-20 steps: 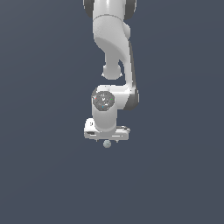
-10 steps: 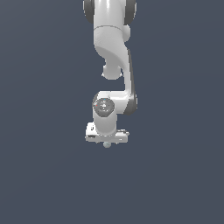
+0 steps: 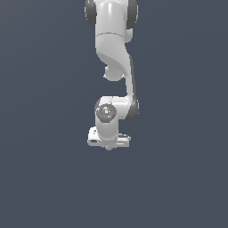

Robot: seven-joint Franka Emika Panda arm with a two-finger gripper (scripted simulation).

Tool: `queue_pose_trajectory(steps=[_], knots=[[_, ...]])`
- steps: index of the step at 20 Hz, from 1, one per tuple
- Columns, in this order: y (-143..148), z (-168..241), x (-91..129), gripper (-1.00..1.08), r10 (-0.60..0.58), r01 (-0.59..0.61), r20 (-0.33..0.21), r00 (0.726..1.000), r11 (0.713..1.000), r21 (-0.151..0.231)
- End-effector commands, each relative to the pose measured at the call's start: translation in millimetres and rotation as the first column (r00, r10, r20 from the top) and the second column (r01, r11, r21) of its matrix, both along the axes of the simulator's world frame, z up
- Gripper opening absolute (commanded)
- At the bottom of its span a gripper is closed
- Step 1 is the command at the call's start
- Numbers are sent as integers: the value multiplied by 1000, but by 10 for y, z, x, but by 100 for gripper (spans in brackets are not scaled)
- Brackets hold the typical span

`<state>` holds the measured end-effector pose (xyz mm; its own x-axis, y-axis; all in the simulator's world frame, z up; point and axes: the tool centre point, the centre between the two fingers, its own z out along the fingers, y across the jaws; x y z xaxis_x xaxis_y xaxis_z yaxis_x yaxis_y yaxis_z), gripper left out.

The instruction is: Pick up the object and move it to a goal position.

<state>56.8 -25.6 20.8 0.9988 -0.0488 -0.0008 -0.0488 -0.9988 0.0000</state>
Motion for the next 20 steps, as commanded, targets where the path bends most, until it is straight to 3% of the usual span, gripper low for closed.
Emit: queue_pose_trajectory(steps=[1, 12, 20], knots=[[1, 0, 3, -100, 0, 0, 1, 1000, 1000, 0], [21, 44, -2, -100, 0, 0, 1, 1000, 1000, 0], [184, 404, -40, -100, 0, 0, 1, 1000, 1000, 0]])
